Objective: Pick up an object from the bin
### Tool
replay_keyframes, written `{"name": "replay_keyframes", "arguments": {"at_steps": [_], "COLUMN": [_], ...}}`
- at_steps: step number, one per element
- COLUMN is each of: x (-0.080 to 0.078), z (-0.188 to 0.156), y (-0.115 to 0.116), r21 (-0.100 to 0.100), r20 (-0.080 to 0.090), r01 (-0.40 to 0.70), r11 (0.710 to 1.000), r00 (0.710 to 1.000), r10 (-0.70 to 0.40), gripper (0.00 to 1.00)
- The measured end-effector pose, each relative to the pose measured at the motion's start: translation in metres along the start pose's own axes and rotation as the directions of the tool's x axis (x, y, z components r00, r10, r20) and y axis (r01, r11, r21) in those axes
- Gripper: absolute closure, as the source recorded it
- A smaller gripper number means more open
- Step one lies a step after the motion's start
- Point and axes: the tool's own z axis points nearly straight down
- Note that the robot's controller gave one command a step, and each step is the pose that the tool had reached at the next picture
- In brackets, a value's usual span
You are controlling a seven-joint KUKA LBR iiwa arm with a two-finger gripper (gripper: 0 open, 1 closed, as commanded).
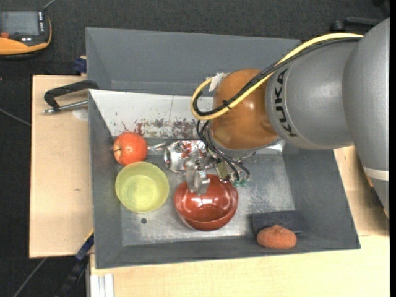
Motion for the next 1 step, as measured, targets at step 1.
{"name": "replay_keyframes", "arguments": {"at_steps": [1], "x": [0.0007], "z": [0.0012], "y": [0.0013], "r21": [-0.001], "r20": [-0.002], "r01": [0.001], "r11": [1.0], "r00": [1.0], "r10": [-0.001], "gripper": [0.0]}}
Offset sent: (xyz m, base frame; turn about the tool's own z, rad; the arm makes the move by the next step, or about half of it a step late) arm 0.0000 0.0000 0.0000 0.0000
